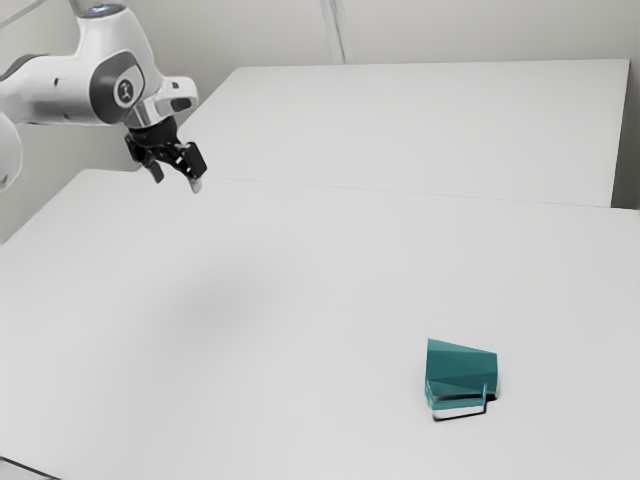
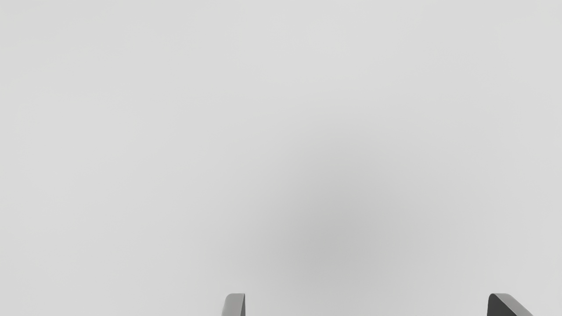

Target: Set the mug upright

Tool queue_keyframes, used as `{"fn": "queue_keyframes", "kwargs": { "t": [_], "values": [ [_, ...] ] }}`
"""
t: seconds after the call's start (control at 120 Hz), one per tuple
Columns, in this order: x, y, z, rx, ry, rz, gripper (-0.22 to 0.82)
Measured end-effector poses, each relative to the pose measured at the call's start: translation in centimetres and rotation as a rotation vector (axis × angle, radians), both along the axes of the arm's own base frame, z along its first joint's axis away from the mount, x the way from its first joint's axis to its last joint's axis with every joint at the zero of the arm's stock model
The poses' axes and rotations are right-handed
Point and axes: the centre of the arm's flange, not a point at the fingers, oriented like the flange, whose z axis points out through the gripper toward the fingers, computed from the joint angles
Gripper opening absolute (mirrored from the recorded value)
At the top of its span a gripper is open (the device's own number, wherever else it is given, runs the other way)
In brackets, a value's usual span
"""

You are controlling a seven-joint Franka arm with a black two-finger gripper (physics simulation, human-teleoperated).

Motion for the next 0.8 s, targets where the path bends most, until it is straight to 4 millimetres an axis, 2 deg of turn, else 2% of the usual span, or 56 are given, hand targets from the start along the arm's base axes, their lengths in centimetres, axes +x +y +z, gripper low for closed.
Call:
{"fn": "queue_keyframes", "kwargs": {
  "t": [0.092, 0.233, 0.3, 0.392, 0.442, 0.592, 0.8],
  "values": [
    [-0.7, 0.3, -1.4, -0.024, 0.013, 0.009, 0.60],
    [-1.9, -0.1, -1.7, -0.107, -0.007, 0.024, 0.60],
    [-3.0, -0.7, -2.3, -0.154, -0.014, 0.035, 0.60],
    [-4.8, -1.8, -4.5, -0.232, 0.001, 0.070, 0.60],
    [-5.6, -2.3, -6.3, -0.289, 0.023, 0.103, 0.60],
    [-6.6, -3.7, -10.1, -0.449, 0.048, 0.216, 0.60],
    [-6.0, -6.3, -12.4, -0.542, 0.042, 0.306, 0.60]
  ]
}}
